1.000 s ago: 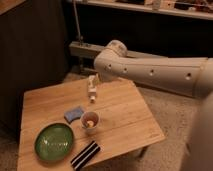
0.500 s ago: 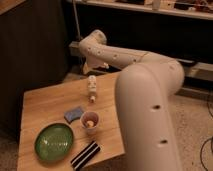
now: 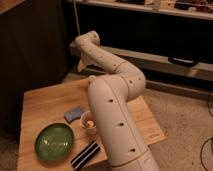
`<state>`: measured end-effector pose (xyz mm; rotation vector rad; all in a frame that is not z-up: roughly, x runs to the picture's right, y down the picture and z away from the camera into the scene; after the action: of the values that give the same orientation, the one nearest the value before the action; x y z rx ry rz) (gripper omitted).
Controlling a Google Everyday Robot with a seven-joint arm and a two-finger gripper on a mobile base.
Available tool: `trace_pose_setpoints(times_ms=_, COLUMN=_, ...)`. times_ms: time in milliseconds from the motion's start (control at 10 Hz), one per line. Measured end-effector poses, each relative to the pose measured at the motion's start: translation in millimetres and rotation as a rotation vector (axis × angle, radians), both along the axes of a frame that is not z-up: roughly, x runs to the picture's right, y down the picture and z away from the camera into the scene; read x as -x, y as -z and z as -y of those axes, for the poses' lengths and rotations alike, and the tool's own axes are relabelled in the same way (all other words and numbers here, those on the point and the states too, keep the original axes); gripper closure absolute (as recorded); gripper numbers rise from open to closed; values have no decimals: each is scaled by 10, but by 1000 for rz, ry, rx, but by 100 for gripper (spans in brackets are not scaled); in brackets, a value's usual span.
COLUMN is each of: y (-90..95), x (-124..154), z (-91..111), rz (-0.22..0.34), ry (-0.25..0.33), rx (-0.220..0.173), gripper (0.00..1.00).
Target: Place the bottle in the ceramic bowl
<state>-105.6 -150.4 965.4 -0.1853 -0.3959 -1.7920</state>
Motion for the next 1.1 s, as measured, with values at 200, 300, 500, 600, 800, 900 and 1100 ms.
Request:
trace_pose_setpoints(times_ms=200, y=-52, x=8, z=-18, rz=10, ry=-21, rx=25, gripper=20)
trace_pose_setpoints(times_ms=300, y=-75, x=-59, z=-70, rz=8, ry=-45, rx=55, gripper=20)
trace_pose_setpoints(times_ms=500, y=-64, x=-347, z=-244, rz=6, ry=-110, rx=134, gripper=20)
trace_pose_setpoints(times_ms=600, y=-48, x=-477, z=-321, rz=11, ry=-138, rx=167, gripper=20)
trace_pose_setpoints(times_ms=800, y=-4, x=-697, z=-476, rz=33, ry=-173, rx=224, gripper=20)
trace_pose_setpoints(times_ms=900, y=31, x=-715, z=-502, rz=45, ry=-174, rx=231, gripper=20)
trace_pose_setpoints(times_ms=1100, y=115, x=-586, z=-599, rz=84, ry=-154, rx=243, gripper=20)
